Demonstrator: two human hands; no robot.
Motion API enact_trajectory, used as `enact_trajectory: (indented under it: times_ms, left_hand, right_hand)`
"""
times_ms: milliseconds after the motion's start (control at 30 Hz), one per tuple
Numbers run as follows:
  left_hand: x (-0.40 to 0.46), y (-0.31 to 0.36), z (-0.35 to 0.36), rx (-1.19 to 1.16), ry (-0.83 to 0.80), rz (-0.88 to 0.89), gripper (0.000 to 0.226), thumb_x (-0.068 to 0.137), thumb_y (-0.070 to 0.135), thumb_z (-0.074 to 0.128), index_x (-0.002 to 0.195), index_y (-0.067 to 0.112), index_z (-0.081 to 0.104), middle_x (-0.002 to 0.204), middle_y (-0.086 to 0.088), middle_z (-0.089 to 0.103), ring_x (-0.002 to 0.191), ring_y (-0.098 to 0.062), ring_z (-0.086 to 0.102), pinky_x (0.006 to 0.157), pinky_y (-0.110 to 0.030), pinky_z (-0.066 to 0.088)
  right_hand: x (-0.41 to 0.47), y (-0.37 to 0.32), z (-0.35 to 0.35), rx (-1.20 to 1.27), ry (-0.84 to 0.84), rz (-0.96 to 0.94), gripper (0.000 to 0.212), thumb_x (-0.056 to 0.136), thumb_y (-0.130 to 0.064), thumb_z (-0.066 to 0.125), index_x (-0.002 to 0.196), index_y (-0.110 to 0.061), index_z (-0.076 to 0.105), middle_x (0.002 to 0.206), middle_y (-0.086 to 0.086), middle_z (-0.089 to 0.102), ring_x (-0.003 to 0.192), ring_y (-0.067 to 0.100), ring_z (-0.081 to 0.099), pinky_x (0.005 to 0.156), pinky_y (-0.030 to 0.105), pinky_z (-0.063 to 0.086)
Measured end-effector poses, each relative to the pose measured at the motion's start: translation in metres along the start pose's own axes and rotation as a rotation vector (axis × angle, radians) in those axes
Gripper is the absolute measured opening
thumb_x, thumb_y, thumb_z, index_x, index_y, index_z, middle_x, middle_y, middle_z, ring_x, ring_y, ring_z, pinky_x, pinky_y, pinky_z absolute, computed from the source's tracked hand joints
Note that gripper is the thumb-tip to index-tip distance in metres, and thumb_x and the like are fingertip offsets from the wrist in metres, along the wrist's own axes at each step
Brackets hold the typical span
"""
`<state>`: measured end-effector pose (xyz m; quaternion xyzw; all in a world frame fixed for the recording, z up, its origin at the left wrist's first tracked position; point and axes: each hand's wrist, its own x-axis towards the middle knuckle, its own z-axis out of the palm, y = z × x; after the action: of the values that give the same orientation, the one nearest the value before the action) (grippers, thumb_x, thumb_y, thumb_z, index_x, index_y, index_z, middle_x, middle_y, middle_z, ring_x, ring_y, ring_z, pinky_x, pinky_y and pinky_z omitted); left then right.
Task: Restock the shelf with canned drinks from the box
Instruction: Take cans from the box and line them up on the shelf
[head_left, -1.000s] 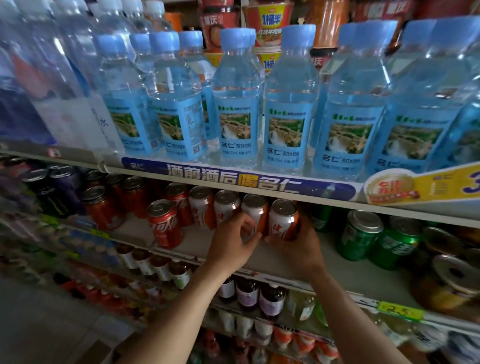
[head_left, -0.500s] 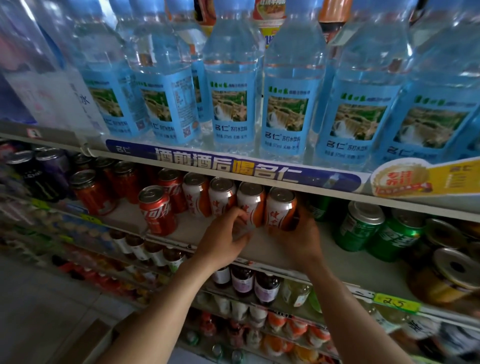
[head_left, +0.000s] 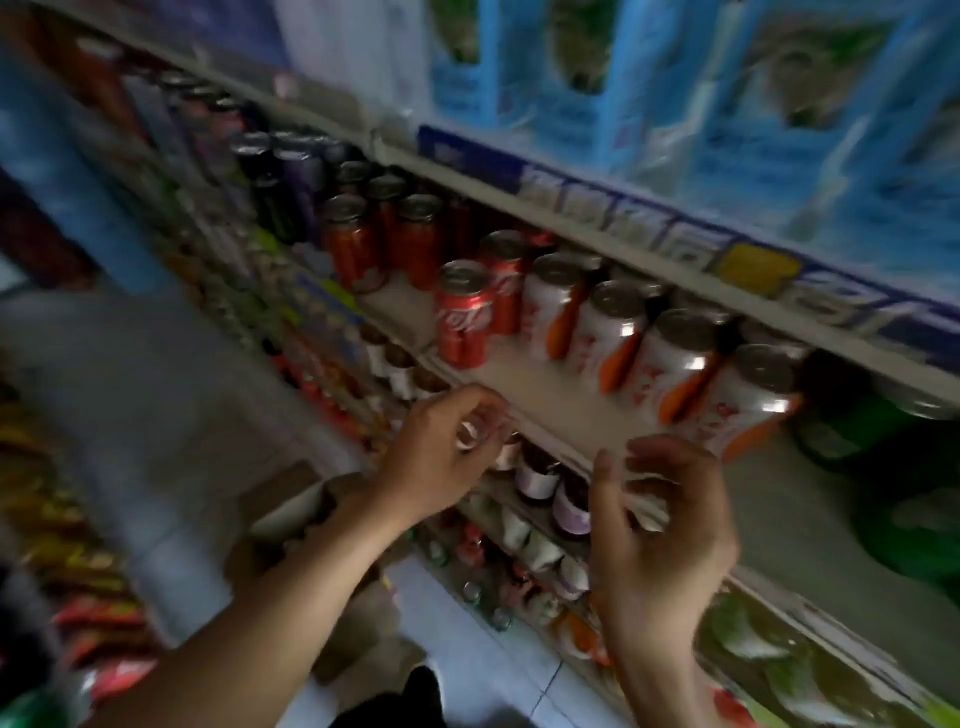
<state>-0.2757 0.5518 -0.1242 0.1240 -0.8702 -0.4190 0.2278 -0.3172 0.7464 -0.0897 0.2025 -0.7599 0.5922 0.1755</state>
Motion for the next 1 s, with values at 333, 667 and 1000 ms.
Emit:
enact_trajectory:
  times_ms: [333,667,1000]
  left_hand:
    - [-0.165,-0.241,-0.114,0.140,0.228,-1.020,0.018,0.075,0.045,0.069,0.075,0.028,0.066,0.084,-0.003,0.072,0.084,-0.026,0.070,0.080,-0.031,0.055]
    - [-0.252,-0.418,-0.167,-0.014,0.168,-1.413,0.045,0.082,0.043,0.041,0.091,0.009,0.069,0.106,-0.018,0.071,0.105,-0.036,0.064,0.088,-0.037,0.048]
    - [-0.309,-0.657,-0.090,0.089,-0.005,-1.538,0.062,0.086,0.034,0.066,0.141,0.016,0.042,0.138,-0.014,0.047,0.126,-0.034,0.050,0.103,-0.040,0.043]
  right_hand:
    - [-0.150,0.067,0.240,-0.001,-1.258,0.262,0.027,0.072,-0.040,0.061,0.094,-0.024,0.064,0.074,-0.001,0.066,0.069,0.010,0.065,0.070,0.038,0.057]
    - [-0.274,0.135,0.435,-0.369,-1.532,0.362,0.027,0.077,-0.006,0.075,0.082,-0.028,0.061,0.080,0.001,0.067,0.074,0.018,0.064,0.069,0.028,0.051]
    - [-0.433,0.326,0.631,-0.462,-1.827,0.291,0.049,0.076,-0.012,0.080,0.120,-0.013,0.059,0.093,0.005,0.060,0.093,0.019,0.061,0.082,0.020,0.045]
